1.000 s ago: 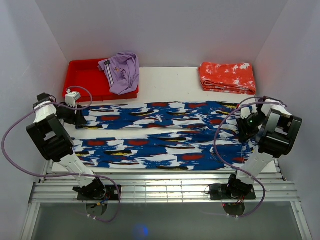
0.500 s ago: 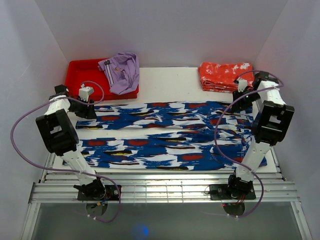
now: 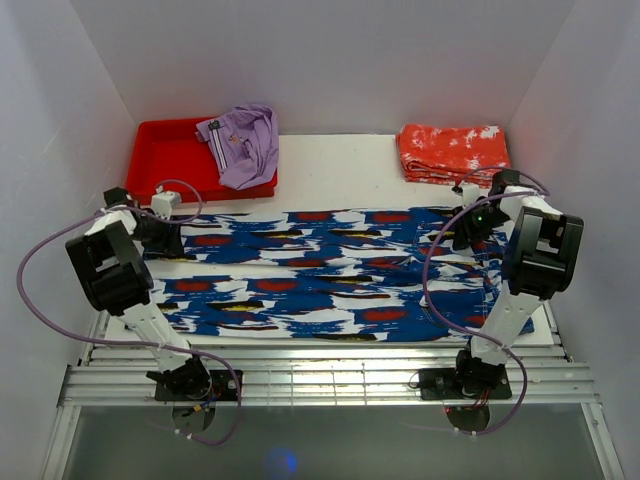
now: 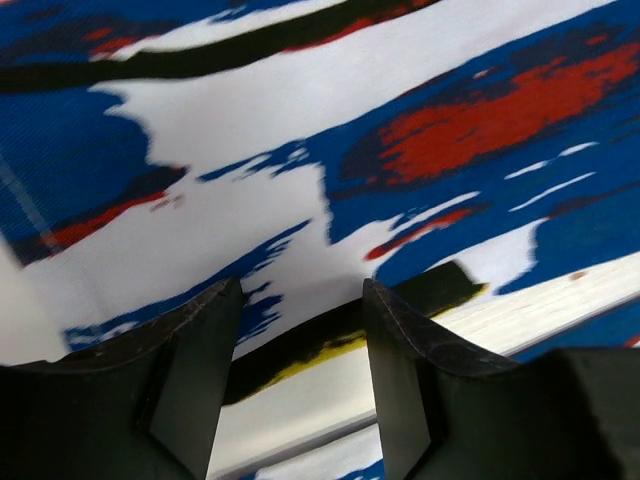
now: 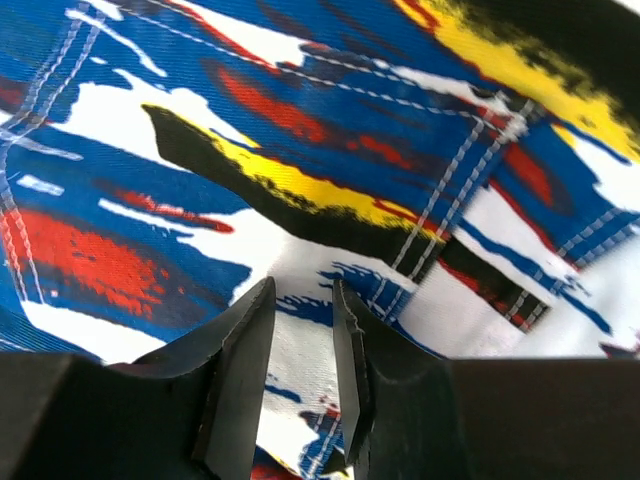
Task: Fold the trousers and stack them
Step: Fold the trousers
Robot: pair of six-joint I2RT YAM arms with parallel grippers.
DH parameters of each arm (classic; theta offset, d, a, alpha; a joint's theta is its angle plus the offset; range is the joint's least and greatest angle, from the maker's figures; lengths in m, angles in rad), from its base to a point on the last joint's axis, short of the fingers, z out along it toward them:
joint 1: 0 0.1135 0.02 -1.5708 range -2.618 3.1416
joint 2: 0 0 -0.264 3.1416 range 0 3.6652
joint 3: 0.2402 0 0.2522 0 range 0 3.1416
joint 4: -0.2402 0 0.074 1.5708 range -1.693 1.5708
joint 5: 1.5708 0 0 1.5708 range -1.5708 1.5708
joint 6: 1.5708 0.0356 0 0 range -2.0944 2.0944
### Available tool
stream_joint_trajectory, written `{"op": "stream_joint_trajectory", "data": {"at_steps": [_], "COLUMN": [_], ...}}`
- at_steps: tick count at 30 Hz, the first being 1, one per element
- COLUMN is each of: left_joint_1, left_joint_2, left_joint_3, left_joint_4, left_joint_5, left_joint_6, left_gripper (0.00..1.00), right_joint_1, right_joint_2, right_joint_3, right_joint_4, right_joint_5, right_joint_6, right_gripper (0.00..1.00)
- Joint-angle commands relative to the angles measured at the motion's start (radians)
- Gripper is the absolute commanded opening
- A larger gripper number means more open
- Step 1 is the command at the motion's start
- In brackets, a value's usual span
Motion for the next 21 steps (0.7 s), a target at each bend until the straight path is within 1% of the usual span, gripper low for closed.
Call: {"op": "stream_joint_trajectory", "data": {"at_steps": [1,3,4,5,6,7,8,9,10,11,12,14,15,17,18,20,21], "left_joint_1": [0.119,0.131,0.13,0.126,0.122,0.116,0.099,0.091,0.082,0.068,0.061,0.045,0.039,0.034,0.034,0.034,0.034], "left_joint_2": [0.084,0.088,0.088,0.085,0.087,0.087,0.079,0.075,0.066,0.047,0.042,0.041,0.059,0.088,0.123,0.156,0.179], "left_joint_3": [-0.007,0.025,0.065,0.091,0.123,0.156,0.218,0.249,0.277,0.301,0.353,0.403,0.455,0.504,0.531,0.596,0.611], "left_joint_4": [-0.034,-0.054,-0.069,-0.121,-0.172,-0.215,-0.305,-0.353,-0.379,-0.411,-0.42,-0.428,-0.436,-0.442,-0.441,-0.444,-0.445], "left_joint_5": [-0.222,-0.179,-0.156,-0.125,-0.023,0.023,0.066,0.112,0.17,0.191,0.208,0.217,0.214,0.206,0.202,0.196,0.2], "left_joint_6": [0.056,0.066,0.072,0.079,0.095,0.109,0.123,0.181,0.197,0.206,0.22,0.223,0.229,0.25,0.249,0.237,0.232], "left_gripper": [0.64,0.65,0.65,0.66,0.67,0.69,0.7,0.71,0.71,0.73,0.74,0.77,0.77,0.77,0.77,0.76,0.75], "right_joint_1": [-0.033,-0.031,-0.03,-0.028,-0.027,-0.027,-0.027,-0.025,-0.027,-0.028,-0.027,-0.028,-0.027,-0.025,-0.025,-0.024,-0.025], "right_joint_2": [0.017,0.014,0.014,0.012,0.009,0.003,-0.009,-0.012,-0.014,-0.009,-0.003,0.031,0.048,0.11,0.13,0.178,0.187], "right_joint_3": [-0.071,-0.054,-0.015,0.015,0.048,0.084,0.157,0.202,0.248,0.291,0.378,0.455,0.524,0.593,0.646,0.674,0.676], "right_joint_4": [0.05,0.009,-0.023,-0.058,-0.136,-0.169,-0.198,-0.23,-0.284,-0.304,-0.321,-0.356,-0.366,-0.401,-0.412,-0.419,-0.409], "right_joint_5": [0.251,0.205,0.165,0.095,0.058,0.022,0.002,-0.04,-0.05,-0.053,-0.049,-0.032,-0.006,0.008,0.019,0.028,0.043], "right_joint_6": [-0.081,-0.096,-0.1,-0.104,-0.112,-0.123,-0.129,-0.135,-0.144,-0.161,-0.176,-0.216,-0.254,-0.303,-0.355,-0.418,-0.492], "right_gripper": [0.38,0.4,0.41,0.42,0.43,0.44,0.45,0.48,0.5,0.52,0.57,0.63,0.65,0.66,0.68,0.68,0.67]}}
